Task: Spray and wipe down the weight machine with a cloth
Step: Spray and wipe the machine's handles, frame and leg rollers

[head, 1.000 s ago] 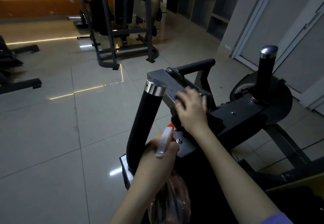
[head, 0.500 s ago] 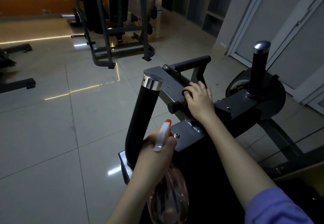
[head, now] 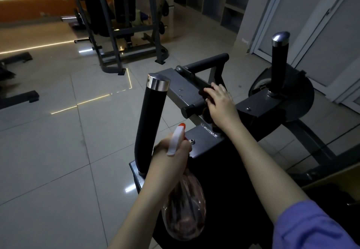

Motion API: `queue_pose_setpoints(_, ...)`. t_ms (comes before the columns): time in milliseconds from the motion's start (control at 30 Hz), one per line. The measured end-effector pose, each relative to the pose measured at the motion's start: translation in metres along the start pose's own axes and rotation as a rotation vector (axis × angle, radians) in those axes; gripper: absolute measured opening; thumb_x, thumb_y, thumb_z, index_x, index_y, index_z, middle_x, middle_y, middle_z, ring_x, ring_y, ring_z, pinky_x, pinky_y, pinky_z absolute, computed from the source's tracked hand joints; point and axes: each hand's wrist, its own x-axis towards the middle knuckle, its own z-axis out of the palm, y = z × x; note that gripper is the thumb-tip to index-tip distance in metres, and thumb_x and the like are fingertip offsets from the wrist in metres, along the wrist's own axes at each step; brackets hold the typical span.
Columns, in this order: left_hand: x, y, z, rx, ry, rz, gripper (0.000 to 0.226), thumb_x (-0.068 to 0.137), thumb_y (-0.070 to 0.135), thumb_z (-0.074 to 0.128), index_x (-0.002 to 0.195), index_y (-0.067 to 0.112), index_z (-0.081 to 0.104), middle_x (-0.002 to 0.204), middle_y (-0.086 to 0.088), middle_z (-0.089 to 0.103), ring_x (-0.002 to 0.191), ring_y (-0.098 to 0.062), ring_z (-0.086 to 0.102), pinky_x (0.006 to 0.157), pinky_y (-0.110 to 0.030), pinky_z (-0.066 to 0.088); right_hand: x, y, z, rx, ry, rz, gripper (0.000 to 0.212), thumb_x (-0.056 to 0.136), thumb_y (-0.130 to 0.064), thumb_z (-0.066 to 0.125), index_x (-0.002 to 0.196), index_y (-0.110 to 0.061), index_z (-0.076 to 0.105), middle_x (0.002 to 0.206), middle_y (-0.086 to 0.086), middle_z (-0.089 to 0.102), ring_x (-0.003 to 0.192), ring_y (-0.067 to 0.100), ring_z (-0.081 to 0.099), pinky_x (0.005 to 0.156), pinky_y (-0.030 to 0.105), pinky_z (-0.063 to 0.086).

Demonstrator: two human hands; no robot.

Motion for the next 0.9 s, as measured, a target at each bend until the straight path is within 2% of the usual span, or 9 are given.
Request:
queue_pose_setpoints(67,0.000,0.002,0.002,0.043,0.020,0.038,0.010,0.074,0.037,0.044,0.071,0.046,0.041,0.082,-0.017,0.059,0.075,-0.033,0.057,0.065,-0.041,0.046,-0.019,-0.005,0.001,0.022,0.059,-0.040,0.042,0.090,-0.003,0.051,0.130,-0.013,0.054,0.148,0.008,0.036,0.139,0.027,0.027,0.114,0.045,0.024)
queue_pose_setpoints(133,0.001,0.002,0.004,0.100,0.038,0.073,0.006,0.086,0.029,0.047,0.083,0.030,0.043,0.086,-0.024,0.055,0.071,-0.034,0.051,0.060,-0.034,0.036,-0.041,-0.005,-0.001,0.061,0.100,-0.058,0.038,0.085,0.002,0.053,0.121,-0.008,0.060,0.140,0.010,0.046,0.133,0.028,0.038,0.110,0.046,0.033)
queue_pose_setpoints(200,0.003,0.000,0.007,0.149,0.039,0.110,0.008,0.090,0.021,0.046,0.083,0.023,0.044,0.084,-0.024,0.053,0.070,-0.034,0.048,0.057,-0.033,0.032,-0.055,0.002,-0.005,0.075,0.123,-0.056,0.030,0.084,0.002,0.055,0.112,-0.005,0.065,0.130,0.012,0.056,0.126,0.030,0.045,0.106,0.045,0.036)
queue_pose_setpoints(300,0.005,0.001,0.010,0.182,0.020,0.167,0.014,0.088,0.022,0.044,0.074,0.020,0.042,0.077,-0.023,0.050,0.061,-0.028,0.044,0.055,-0.035,0.033,-0.060,0.018,-0.014,0.091,0.116,0.005,0.027,0.087,-0.004,0.056,0.112,-0.006,0.066,0.130,0.009,0.057,0.131,0.028,0.040,0.110,0.038,0.026)
queue_pose_setpoints(400,0.007,0.007,0.011,0.177,0.007,0.203,0.022,0.081,0.031,0.040,0.079,0.010,0.044,0.081,-0.022,0.055,0.074,-0.035,0.053,0.060,-0.037,0.039,-0.054,0.034,-0.019,0.090,0.193,0.152,0.028,0.090,-0.006,0.054,0.116,-0.006,0.064,0.132,0.011,0.056,0.135,0.029,0.035,0.114,0.038,0.014)
queue_pose_setpoints(500,0.011,0.019,0.015,0.163,-0.009,0.213,0.024,0.079,0.035,0.039,0.079,0.012,0.047,0.084,-0.019,0.060,0.079,-0.034,0.057,0.066,-0.046,0.048,-0.054,0.031,-0.016,0.048,0.228,0.235,0.035,0.090,-0.028,0.051,0.112,-0.006,0.067,0.132,0.010,0.056,0.134,0.030,0.035,0.114,0.045,0.013)
queue_pose_setpoints(600,0.019,0.032,0.022,0.131,-0.040,0.211,0.024,0.075,0.035,0.042,0.080,0.014,0.051,0.084,-0.018,0.062,0.080,-0.034,0.059,0.070,-0.054,0.051,-0.069,0.023,-0.013,0.071,0.225,0.111,0.045,0.084,-0.044,0.049,0.102,-0.007,0.068,0.120,0.010,0.061,0.121,0.031,0.046,0.107,0.040,0.028)
queue_pose_setpoints(733,0.037,0.050,0.032,0.069,-0.089,0.245,0.044,0.072,0.035,0.046,0.095,0.000,0.057,0.089,-0.026,0.062,0.078,-0.040,0.059,0.062,-0.041,0.044,-0.084,0.041,-0.023,0.117,0.277,0.024,0.024,0.084,-0.024,0.057,0.095,-0.005,0.068,0.107,0.009,0.063,0.107,0.029,0.054,0.097,0.029,0.035)
queue_pose_setpoints(900,0.056,0.087,0.045,0.085,-0.134,0.349,0.052,0.073,0.039,0.046,0.092,-0.008,0.055,0.088,-0.030,0.062,0.068,-0.036,0.055,0.063,-0.043,0.044,-0.068,0.057,-0.026,0.063,0.340,0.084,0.016,0.081,-0.008,0.066,0.095,-0.003,0.069,0.107,0.012,0.064,0.106,0.030,0.055,0.096,0.027,0.035)
